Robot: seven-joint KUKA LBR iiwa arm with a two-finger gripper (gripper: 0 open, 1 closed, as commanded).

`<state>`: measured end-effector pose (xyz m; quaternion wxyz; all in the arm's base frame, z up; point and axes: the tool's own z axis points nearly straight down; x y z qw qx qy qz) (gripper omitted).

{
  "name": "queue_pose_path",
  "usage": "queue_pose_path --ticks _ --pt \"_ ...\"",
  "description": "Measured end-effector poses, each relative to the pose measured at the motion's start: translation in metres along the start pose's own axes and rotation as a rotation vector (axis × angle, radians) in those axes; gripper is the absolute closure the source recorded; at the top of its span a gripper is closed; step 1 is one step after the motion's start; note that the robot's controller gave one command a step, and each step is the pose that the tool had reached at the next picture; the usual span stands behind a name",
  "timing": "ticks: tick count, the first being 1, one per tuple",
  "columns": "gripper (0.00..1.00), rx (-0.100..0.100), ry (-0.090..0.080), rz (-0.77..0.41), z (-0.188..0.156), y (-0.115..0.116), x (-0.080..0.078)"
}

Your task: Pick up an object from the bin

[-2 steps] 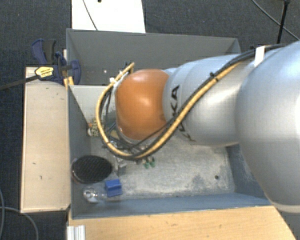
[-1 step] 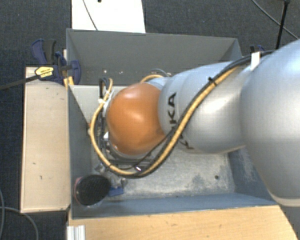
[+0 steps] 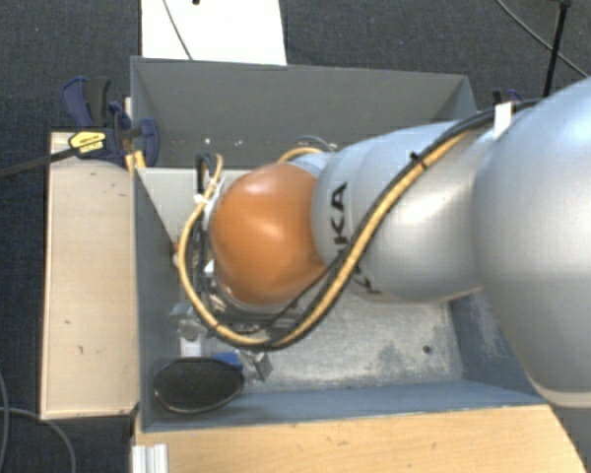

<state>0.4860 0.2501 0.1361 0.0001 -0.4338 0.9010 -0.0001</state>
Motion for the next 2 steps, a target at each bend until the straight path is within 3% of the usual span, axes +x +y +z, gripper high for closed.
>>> queue_pose_path --ticks 1,2 --pt "0.0 0.002 -0.011 -0.068 0.0664 -0.007 0.017" --pt "1.0 0.005 0.002 -0.062 0.0647 -0.0102 0.02"
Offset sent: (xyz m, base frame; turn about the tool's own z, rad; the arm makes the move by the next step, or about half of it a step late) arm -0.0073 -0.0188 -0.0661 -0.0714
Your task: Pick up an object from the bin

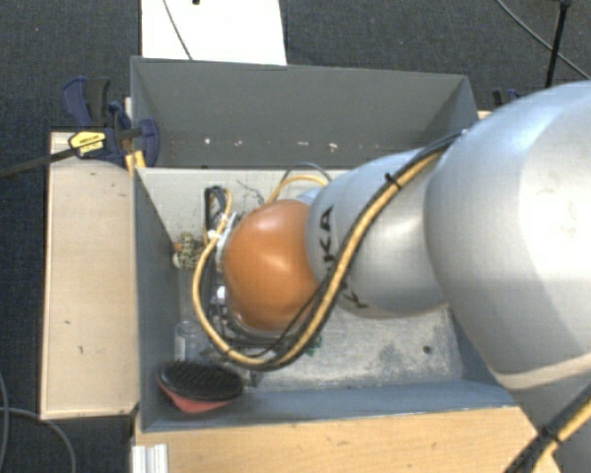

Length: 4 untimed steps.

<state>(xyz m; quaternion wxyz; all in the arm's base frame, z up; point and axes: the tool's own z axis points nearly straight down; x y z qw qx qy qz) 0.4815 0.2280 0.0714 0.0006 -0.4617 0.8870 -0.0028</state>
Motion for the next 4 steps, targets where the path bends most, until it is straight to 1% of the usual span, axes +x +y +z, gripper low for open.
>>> queue_pose_path --ticks 1,2,3,4 --pt "0.0 -0.002 -0.003 0.001 0.0001 0.0015 -0.001" --pt "1.0 0.0 -0.003 0.004 -0.0007 0.0006 -0.0012" --pt "0.0 0.001 0.004 0.007 0.0001 -0.0021 0.0019" --pt "1.0 -0.001 -0.005 0.004 -0.0007 0.0011 -0.0019"
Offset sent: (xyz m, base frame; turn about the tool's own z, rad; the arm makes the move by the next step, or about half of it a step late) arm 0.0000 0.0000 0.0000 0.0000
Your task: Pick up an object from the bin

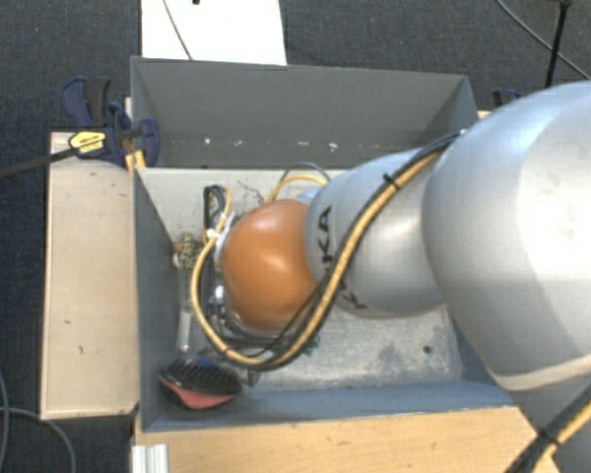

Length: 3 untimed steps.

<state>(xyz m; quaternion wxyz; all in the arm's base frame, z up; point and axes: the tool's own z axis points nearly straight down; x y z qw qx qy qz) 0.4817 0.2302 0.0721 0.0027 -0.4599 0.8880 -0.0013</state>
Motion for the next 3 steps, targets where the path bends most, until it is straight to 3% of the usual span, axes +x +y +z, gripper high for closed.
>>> queue_pose_path --ticks 1,2,3 --pt "0.0 -0.002 0.0 0.0 0.001 0.001 0.0" --pt "1.0 0.001 -0.005 0.002 -0.001 0.0 -0.002" --pt "1.0 0.002 -0.009 -0.009 -0.065 -0.037 -0.045"
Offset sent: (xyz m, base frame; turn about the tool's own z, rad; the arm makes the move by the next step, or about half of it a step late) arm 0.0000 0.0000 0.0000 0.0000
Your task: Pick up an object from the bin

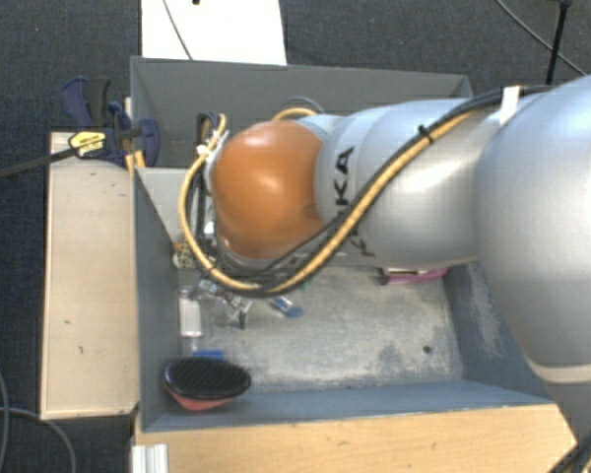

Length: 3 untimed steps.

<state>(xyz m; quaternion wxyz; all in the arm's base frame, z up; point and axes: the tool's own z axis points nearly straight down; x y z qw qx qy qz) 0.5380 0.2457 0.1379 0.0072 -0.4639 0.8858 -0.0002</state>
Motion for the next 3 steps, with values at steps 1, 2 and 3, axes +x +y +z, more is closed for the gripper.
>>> queue_pose_path --ticks 1,2,3 --pt "0.0 -0.007 0.01 0.0 0.005 0.003 0.003" --pt "0.0 -0.009 0.012 0.062 0.06 0.046 0.031" --pt "1.0 -0.004 0.01 0.065 0.057 0.042 0.03"
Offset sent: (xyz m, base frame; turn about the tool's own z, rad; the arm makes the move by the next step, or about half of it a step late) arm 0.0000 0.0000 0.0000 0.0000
